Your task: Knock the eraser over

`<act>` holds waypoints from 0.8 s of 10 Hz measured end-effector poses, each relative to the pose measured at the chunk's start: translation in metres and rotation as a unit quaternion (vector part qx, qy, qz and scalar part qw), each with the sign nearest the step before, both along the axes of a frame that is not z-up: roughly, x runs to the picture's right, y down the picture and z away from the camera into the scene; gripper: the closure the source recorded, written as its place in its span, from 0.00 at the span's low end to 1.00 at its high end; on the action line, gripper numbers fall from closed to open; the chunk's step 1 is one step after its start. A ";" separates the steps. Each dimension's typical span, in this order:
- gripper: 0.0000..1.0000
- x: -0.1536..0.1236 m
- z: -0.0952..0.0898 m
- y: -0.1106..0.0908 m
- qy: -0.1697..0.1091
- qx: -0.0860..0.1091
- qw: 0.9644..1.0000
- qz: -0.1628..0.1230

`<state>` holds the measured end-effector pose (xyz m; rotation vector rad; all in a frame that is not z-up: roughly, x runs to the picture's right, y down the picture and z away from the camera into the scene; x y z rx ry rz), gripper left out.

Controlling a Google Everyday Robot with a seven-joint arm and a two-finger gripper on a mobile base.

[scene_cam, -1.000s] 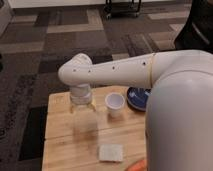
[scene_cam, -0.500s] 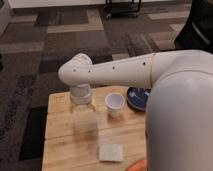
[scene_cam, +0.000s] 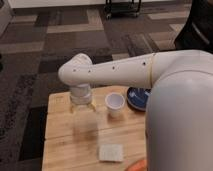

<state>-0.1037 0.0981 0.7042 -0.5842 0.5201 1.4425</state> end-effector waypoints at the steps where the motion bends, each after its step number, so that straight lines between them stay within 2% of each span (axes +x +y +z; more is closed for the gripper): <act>1: 0.35 0.000 0.000 0.000 0.000 0.000 1.000 0.000; 8: 0.35 0.004 0.001 0.001 0.003 -0.001 1.000 0.002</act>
